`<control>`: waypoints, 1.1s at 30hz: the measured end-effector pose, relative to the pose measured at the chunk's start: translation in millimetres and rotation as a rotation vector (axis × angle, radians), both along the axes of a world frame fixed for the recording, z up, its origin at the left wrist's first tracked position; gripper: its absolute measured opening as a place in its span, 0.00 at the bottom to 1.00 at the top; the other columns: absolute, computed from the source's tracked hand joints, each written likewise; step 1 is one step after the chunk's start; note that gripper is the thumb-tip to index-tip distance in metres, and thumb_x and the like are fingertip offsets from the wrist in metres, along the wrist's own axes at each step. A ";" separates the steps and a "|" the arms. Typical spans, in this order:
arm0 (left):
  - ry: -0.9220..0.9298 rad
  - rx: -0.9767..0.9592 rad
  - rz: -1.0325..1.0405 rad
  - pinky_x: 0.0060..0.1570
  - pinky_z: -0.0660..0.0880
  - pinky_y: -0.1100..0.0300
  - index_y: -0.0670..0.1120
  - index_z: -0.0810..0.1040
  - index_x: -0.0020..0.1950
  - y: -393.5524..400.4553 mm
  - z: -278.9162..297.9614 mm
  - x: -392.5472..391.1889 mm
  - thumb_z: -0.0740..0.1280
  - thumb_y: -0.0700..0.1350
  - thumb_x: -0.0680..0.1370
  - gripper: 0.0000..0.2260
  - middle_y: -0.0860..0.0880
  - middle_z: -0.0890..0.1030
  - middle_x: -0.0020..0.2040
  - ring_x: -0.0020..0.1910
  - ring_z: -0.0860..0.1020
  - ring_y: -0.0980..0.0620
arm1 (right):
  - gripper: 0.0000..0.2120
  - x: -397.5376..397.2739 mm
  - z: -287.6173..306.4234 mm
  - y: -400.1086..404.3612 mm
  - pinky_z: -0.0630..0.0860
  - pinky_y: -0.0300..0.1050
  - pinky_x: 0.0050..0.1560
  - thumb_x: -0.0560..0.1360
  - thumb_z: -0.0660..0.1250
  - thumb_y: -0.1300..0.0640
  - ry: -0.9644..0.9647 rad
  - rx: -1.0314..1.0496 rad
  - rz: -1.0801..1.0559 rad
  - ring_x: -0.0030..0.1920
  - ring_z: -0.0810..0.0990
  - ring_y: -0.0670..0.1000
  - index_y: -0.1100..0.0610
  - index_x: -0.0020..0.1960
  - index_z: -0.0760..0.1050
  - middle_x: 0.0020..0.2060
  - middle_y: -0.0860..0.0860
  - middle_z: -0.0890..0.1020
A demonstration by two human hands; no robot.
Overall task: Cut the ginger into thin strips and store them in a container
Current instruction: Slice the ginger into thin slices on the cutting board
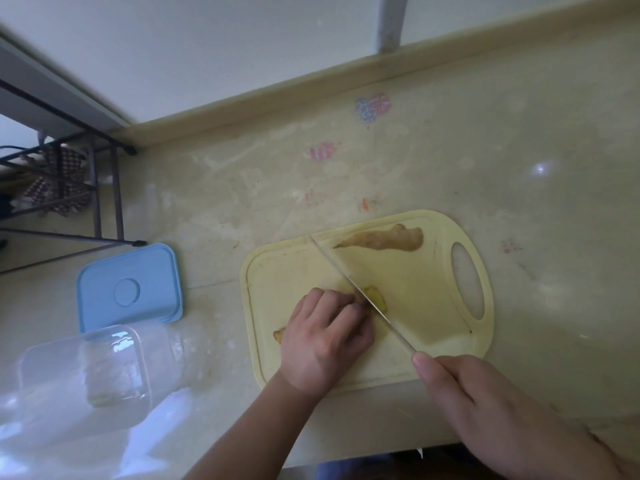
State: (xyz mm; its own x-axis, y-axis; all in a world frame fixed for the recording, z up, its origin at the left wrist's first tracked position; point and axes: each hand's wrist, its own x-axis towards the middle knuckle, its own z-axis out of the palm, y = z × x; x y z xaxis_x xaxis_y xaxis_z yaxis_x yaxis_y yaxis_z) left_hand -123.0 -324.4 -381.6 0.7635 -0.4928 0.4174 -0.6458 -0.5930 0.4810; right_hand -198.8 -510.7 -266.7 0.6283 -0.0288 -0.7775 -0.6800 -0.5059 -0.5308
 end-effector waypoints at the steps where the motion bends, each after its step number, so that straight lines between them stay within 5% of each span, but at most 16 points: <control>1: -0.002 -0.003 -0.002 0.36 0.75 0.55 0.45 0.78 0.42 0.0 0.1 -0.1 0.76 0.40 0.73 0.07 0.48 0.80 0.41 0.35 0.75 0.45 | 0.32 3.6 -4.7 1.5 0.70 0.37 0.38 0.67 0.44 0.26 -0.035 0.028 -0.008 0.28 0.72 0.45 0.55 0.34 0.63 0.24 0.46 0.70; 9: -0.008 0.023 0.003 0.35 0.75 0.54 0.43 0.81 0.40 0.1 1.4 -0.1 0.76 0.40 0.73 0.05 0.47 0.80 0.41 0.35 0.75 0.45 | 0.34 6.8 -40.0 6.1 0.66 0.44 0.35 0.74 0.44 0.23 -0.241 0.030 0.022 0.28 0.67 0.46 0.53 0.32 0.63 0.23 0.44 0.70; 18: -0.045 0.006 0.007 0.35 0.74 0.54 0.47 0.75 0.43 -1.0 0.4 -1.6 0.76 0.40 0.73 0.10 0.47 0.79 0.41 0.35 0.74 0.45 | 0.30 3.5 -28.4 1.2 0.67 0.40 0.34 0.70 0.45 0.27 -0.185 0.044 0.022 0.26 0.65 0.46 0.53 0.31 0.60 0.20 0.44 0.67; 33: -0.048 0.096 0.053 0.35 0.73 0.53 0.44 0.82 0.39 0.0 3.0 -2.3 0.77 0.44 0.72 0.07 0.48 0.81 0.44 0.37 0.75 0.46 | 0.33 17.9 -33.0 2.0 0.63 0.38 0.29 0.69 0.46 0.25 -0.136 0.116 -0.026 0.22 0.65 0.44 0.56 0.33 0.62 0.19 0.45 0.66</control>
State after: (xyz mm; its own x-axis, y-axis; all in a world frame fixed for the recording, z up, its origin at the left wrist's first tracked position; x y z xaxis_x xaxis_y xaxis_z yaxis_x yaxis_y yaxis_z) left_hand -125.4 -324.4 -378.6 0.7696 -0.4922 0.4068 -0.6335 -0.6685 0.3897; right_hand -180.8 -508.6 -299.7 0.7279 0.0392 -0.6846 -0.6100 -0.4192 -0.6725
